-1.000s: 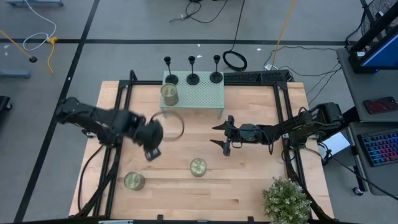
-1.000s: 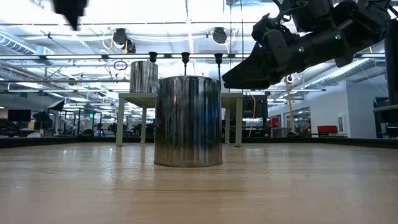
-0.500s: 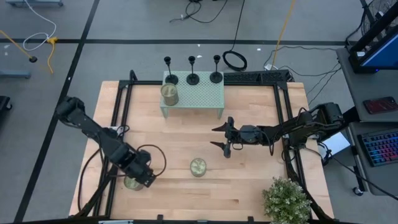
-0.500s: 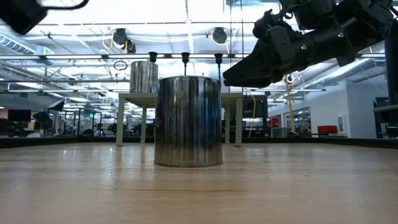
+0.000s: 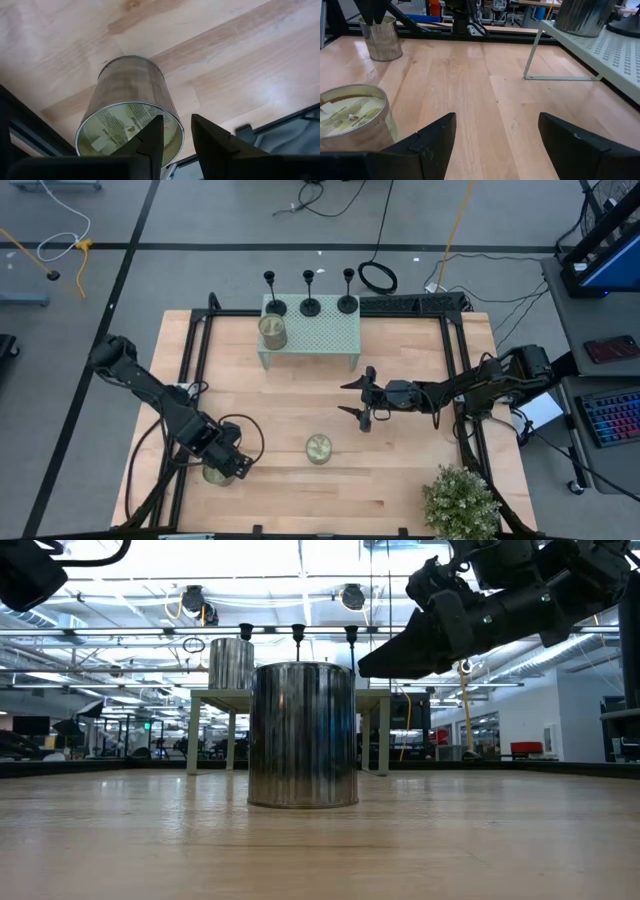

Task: Pick & Place candle stick holders
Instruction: Put the bottom scented candle on the shelf, then put the scented candle on the shelf

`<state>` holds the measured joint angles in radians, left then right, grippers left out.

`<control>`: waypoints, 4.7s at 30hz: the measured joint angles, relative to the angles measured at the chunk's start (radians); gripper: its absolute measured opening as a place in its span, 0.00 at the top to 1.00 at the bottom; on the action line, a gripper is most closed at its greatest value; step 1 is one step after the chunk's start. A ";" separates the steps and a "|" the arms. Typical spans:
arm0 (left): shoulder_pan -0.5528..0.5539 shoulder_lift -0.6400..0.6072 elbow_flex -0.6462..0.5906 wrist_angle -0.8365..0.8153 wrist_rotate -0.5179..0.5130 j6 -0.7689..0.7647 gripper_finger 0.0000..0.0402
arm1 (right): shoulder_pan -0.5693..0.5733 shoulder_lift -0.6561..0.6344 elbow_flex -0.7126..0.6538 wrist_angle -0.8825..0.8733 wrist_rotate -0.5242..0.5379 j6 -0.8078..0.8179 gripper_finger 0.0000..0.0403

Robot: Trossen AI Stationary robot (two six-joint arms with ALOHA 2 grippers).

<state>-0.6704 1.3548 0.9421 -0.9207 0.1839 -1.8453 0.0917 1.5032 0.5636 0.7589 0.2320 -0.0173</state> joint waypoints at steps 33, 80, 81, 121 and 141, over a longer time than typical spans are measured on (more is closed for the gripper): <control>0.060 0.042 0.023 0.157 -0.090 0.473 0.99 | 0.000 0.000 0.001 0.044 -0.001 -0.082 0.32; 0.899 0.478 1.032 -0.385 -0.323 2.108 1.00 | 0.001 0.000 0.001 0.051 -0.001 -0.047 0.32; 0.915 0.487 1.037 -0.384 -0.304 2.118 1.00 | 0.002 0.000 0.001 0.050 -0.001 -0.047 0.32; 1.043 0.527 1.040 -0.306 -0.241 2.210 0.88 | 0.002 0.000 0.001 -0.007 -0.001 -0.047 0.32; 0.797 0.293 1.039 -0.456 -0.382 2.014 0.71 | 0.029 -0.019 0.000 -0.007 -0.121 -0.072 0.32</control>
<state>0.1266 1.6475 1.9808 -1.3766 -0.1981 0.1686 0.1203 1.4842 0.5639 0.7522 0.1109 -0.0897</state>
